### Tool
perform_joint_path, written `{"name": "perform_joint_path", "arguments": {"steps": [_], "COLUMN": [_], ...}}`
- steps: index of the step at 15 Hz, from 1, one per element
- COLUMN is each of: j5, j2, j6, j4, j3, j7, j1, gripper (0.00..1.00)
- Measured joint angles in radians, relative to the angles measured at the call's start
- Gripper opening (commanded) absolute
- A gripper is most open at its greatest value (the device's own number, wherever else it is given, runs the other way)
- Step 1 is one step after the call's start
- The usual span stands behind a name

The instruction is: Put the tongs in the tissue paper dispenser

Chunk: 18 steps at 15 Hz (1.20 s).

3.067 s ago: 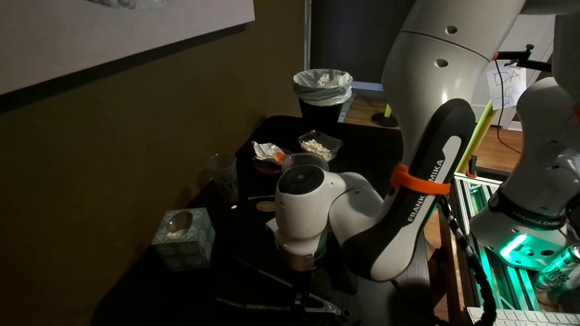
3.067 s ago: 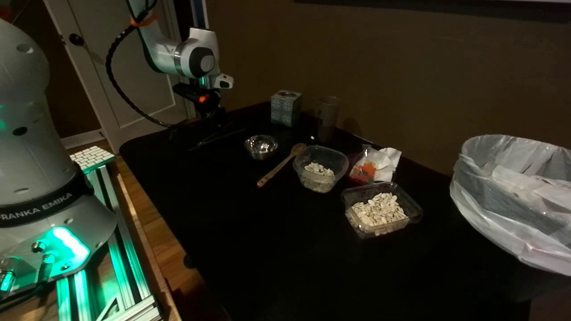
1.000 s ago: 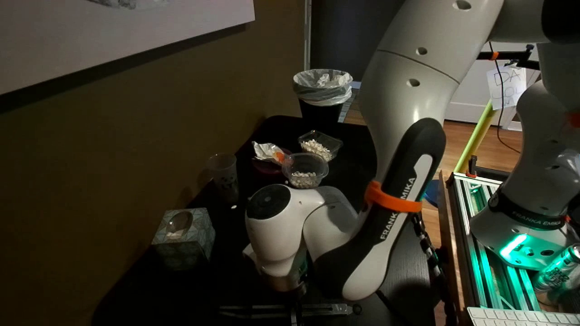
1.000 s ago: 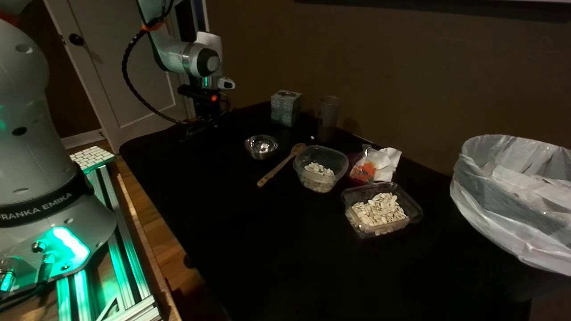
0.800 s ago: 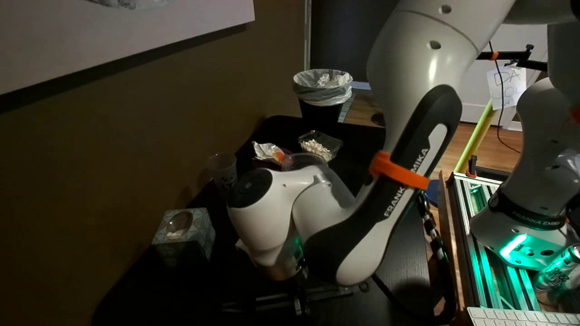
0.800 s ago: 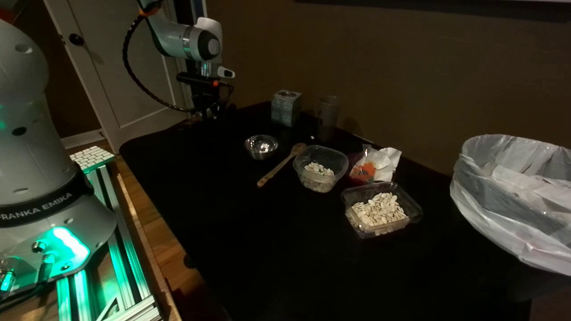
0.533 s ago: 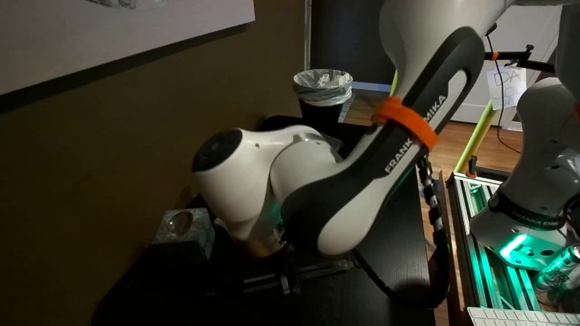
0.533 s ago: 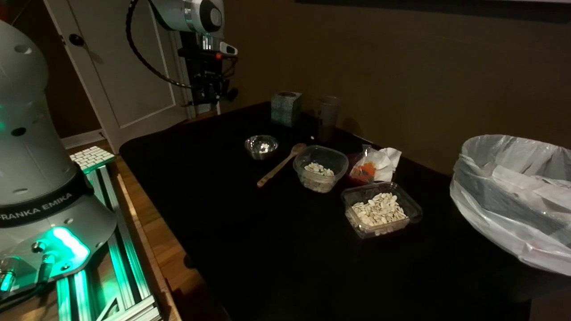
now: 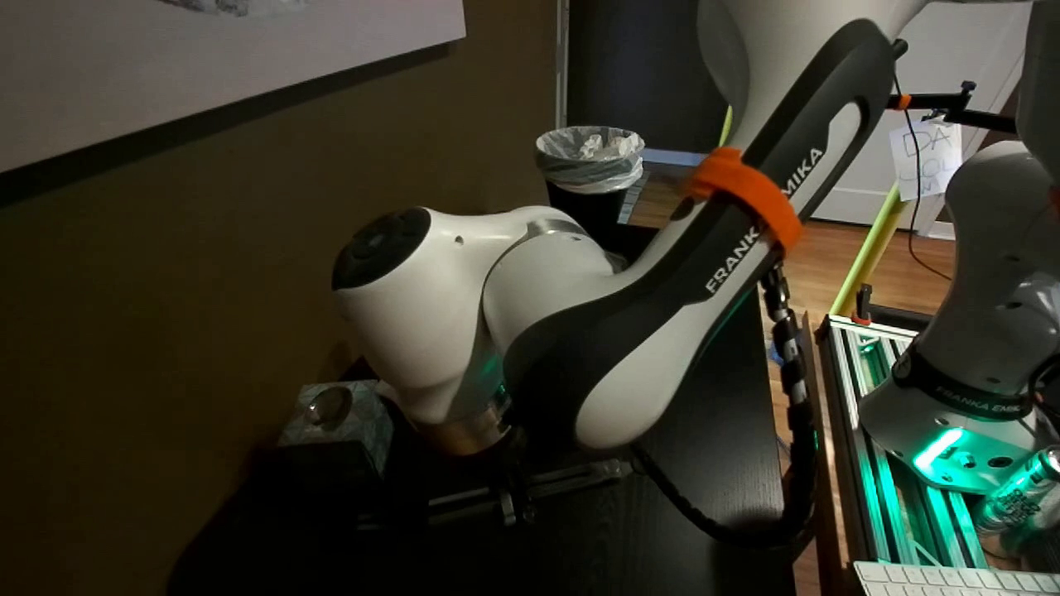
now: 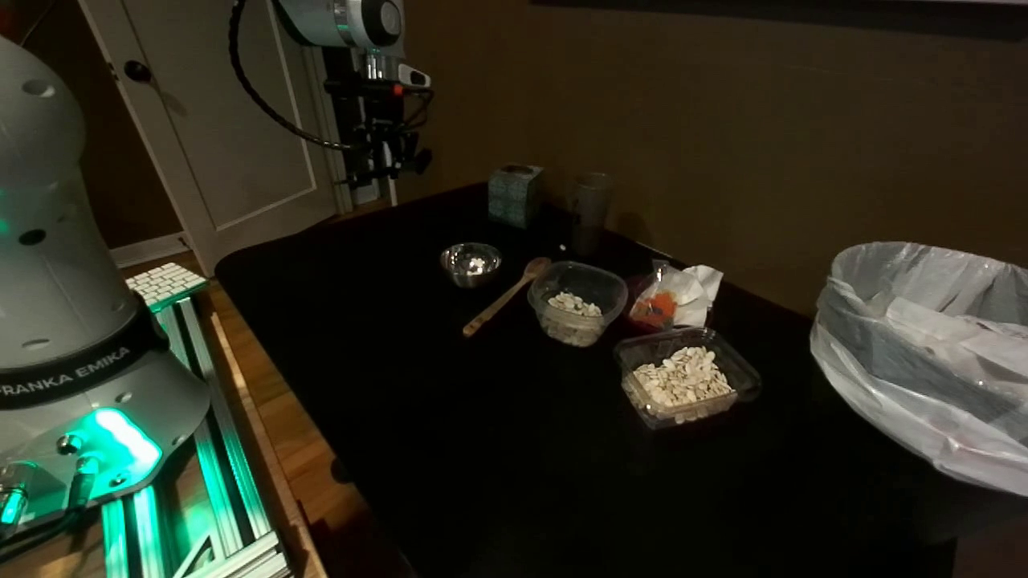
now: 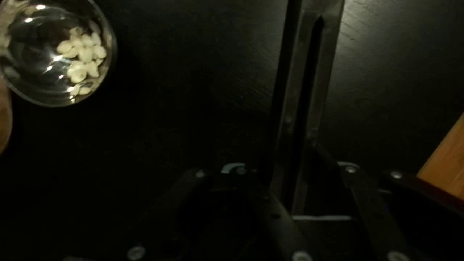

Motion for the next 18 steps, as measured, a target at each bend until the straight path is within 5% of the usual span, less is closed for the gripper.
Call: {"name": "perform_joint_path", "arguments": {"steps": [8, 9, 14, 15, 18], "j5": [-0.264, -0.304, -0.403, -0.404, -0.415], "j2": [0.015, 0.025, 0.075, 0.080, 0.084], "j6": [-0.366, -0.390, -0.407, -0.407, -0.407], "j4": [0.354, 0.400, 0.501, 0.503, 0.504], "j3": [-0.002, -0.002, -0.004, -0.004, -0.004], "j7": [-0.317, -0.358, -0.420, -0.420, -0.419], "j1": [0.002, 0.004, 0.019, 0.020, 0.021], "gripper": [0.09, 0.34, 0.34, 0.09, 0.09]}}
